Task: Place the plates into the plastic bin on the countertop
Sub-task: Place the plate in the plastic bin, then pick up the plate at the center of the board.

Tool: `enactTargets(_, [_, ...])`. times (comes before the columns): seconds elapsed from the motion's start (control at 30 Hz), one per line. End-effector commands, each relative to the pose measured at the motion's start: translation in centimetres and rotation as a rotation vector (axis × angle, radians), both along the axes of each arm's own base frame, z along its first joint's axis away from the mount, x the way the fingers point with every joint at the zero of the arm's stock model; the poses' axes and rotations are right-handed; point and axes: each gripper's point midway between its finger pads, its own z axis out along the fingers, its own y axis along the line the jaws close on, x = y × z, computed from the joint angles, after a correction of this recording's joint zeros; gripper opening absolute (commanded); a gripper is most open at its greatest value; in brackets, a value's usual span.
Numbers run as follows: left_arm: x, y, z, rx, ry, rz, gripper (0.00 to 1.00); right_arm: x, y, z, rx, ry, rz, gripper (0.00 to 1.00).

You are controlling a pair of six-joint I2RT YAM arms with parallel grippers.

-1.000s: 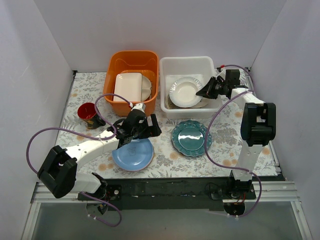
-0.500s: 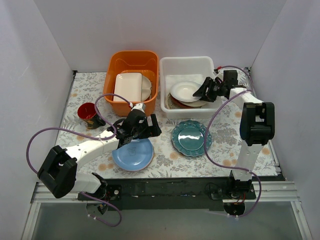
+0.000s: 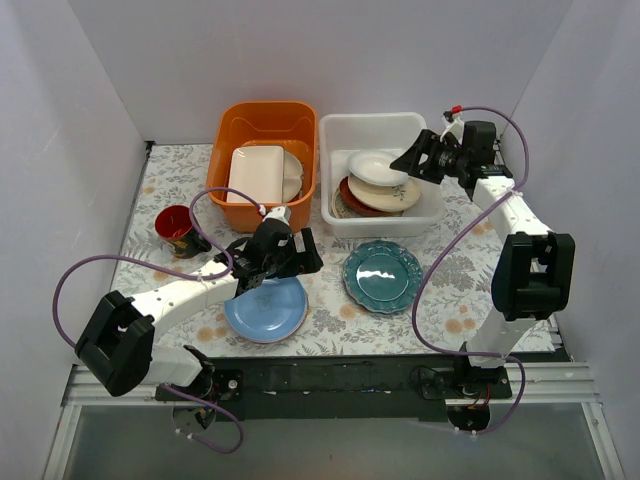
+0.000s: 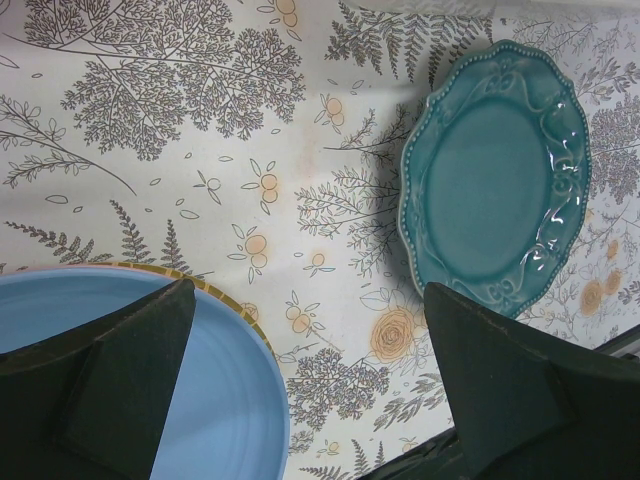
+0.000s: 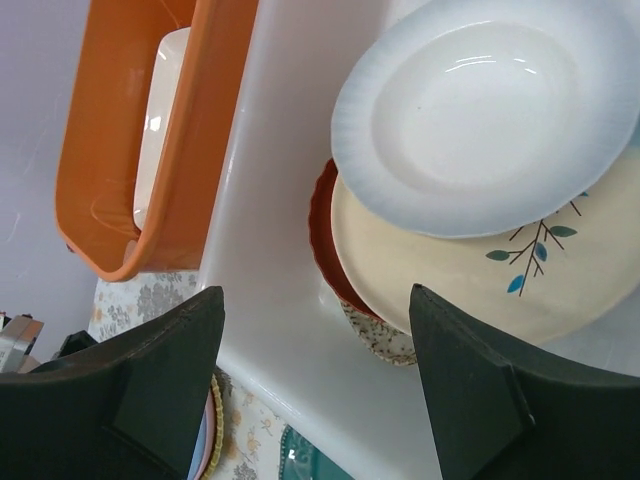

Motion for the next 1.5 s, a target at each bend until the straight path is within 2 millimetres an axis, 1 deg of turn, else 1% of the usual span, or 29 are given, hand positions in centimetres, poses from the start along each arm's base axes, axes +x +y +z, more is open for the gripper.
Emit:
enactTargets(0.0, [0.3,-0.1,0.9,-0.001,-0.024,-0.002,0.98,-0.5,0.4,1.3,0.017,-0.050,0.035,0.81])
enactTargets(0.17, [0.2,-0.1,0.9,-0.002,-0.025,-0.002,0.98,-1.1,0.5,0.8,0.014,-0.043,0.043,0.82])
enactTargets(0.47, [0.2,-0.1,0.9,-0.006,-0.023,0.002,0.98,-1.8,0.8,0.7,0.013,-0.041,0.066,0.81])
enactTargets(0.7, [0.2,-0.4,1.0,-0.021,-0.022,-0.002,0.98,-3.3,1.3,0.4,0.010,-0.029,0.098,0.81])
enactTargets(0.8, [0.2,-0.5,0.8,-0.024,-0.017,-0.007,0.98,-4.2,1.6,0.3,0.005,-0.026,0.111,0.81])
enactTargets(0.87, [0.2,-0.6,0.8,-0.027,-0.016,-0.007,0.98,-4.9,1.8,-0.1,0.001,-0.013,0.120,0.81])
enactTargets(0.93, [0.2,-0.7,0.9,-0.033,-0.017,-0.009,0.98,-5.5,2.0,0.1,-0.002,-0.021,0.129,0.81])
enactTargets(0.97, [0.2,-0.7,0.9,-0.033,-0.017,-0.008,0.98,-6.1,2.0,-0.4,-0.004,-0.008,0.133,0.81])
enactTargets(1.0, [0.2,-0.8,1.0,-0.036,-0.019,-0.010,0.98,-6.4,2.0,0.0,-0.008,-0.022,0.134,0.81])
enactTargets(1.07, [0.3,-0.8,1.0,-0.037,-0.020,-0.012,0.98,-7.3,1.9,-0.7,-0.013,-0.001,0.135,0.81])
enactTargets(1.1, [0.3,-0.9,1.0,-0.037,-0.020,-0.012,0.98,-7.8,1.9,-0.4,-0.015,-0.013,0.138,0.81])
enactTargets(1.13, [0.3,-1.0,0.9,-0.040,-0.017,-0.015,0.98,-8.2,1.8,-0.4,-0.015,-0.013,0.138,0.81])
enactTargets(1.17, [0.3,-1.1,0.9,-0.043,-0.017,-0.019,0.98,-8.7,1.7,-1.0,-0.015,0.002,0.138,0.81])
enactTargets(1.2, [0.4,-1.2,0.9,-0.045,-0.015,-0.021,0.98,-9.2,1.7,-0.6,-0.020,-0.011,0.140,0.81])
enactTargets(1.23, [0.3,-1.4,0.9,-0.048,-0.013,-0.027,0.98,-9.5,1.6,-0.7,-0.024,-0.011,0.142,0.81])
enactTargets(1.37, [0.5,-1.8,0.7,-0.054,-0.004,-0.037,0.98,-11.4,1.4,-1.5,-0.037,0.005,0.151,0.81])
enactTargets(1.43, [0.6,-2.0,0.5,-0.056,-0.002,-0.038,0.98,-12.5,1.2,-2.2,-0.043,0.019,0.153,0.81])
enactTargets(1.47, [0.5,-2.2,0.5,-0.058,-0.002,-0.046,0.98,-12.9,1.2,-2.1,-0.047,0.014,0.154,0.80])
